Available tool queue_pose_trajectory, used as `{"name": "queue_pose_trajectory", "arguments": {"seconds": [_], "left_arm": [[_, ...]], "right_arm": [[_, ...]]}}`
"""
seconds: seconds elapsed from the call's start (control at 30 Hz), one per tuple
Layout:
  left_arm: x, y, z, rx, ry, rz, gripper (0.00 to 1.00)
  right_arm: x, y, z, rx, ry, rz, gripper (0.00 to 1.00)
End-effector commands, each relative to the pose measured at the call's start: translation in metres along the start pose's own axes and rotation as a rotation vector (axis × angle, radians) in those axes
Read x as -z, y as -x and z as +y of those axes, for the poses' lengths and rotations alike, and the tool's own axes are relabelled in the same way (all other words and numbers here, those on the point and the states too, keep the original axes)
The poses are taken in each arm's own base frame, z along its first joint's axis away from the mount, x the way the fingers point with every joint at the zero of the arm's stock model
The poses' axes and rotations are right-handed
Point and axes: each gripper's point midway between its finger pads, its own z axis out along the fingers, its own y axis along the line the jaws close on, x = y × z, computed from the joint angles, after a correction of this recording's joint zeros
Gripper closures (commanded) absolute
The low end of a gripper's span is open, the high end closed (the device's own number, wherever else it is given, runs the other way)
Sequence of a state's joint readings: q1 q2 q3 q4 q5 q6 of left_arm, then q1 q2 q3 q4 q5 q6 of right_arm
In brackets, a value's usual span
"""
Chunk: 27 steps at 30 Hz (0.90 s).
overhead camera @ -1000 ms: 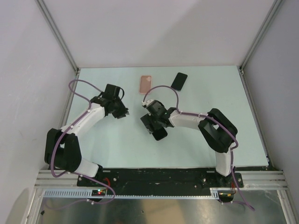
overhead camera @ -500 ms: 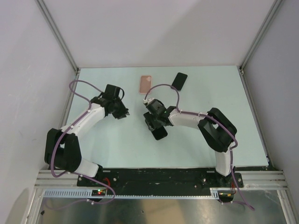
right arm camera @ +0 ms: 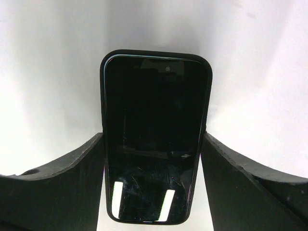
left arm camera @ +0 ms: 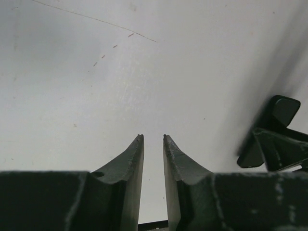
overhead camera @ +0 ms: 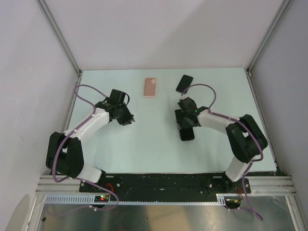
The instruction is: Put the phone into the phone case
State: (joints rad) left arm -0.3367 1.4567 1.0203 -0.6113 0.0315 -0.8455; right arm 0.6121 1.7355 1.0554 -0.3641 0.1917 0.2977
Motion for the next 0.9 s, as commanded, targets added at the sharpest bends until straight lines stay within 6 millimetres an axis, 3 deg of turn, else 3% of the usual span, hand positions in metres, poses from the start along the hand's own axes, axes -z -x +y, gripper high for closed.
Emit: {"name": "queue_pose_trajectory", "arguments": {"seconds": [0.0, 0.13, 0.27, 0.5, 0.87], "left_arm": [[0.010, -0.001, -0.016, -0.031, -0.065, -0.010, 0.73], [0.011, -0.002, -0.019, -0.041, -0.075, -0.005, 0.73], [0.013, -0.002, -0.024, -0.050, -0.091, 0.000, 0.72], [0.010, 0.000, -0.028, -0.052, -0.095, 0.008, 0.72], [0.003, 0.018, -0.045, -0.057, -0.088, -0.021, 0.70]], "right_arm": [[0.011, 0.011, -0.048, -0.114, -0.083, -0.068, 0.67], [0.012, 0.009, -0.083, -0.181, -0.113, -0.058, 0.66], [0.015, 0.013, -0.098, -0.185, -0.147, -0.066, 0.60], [0.010, 0.008, -0.096, -0.175, -0.128, -0.029, 0.37], [0.003, 0.002, -0.091, -0.163, -0.104, 0.028, 0.06]]}}
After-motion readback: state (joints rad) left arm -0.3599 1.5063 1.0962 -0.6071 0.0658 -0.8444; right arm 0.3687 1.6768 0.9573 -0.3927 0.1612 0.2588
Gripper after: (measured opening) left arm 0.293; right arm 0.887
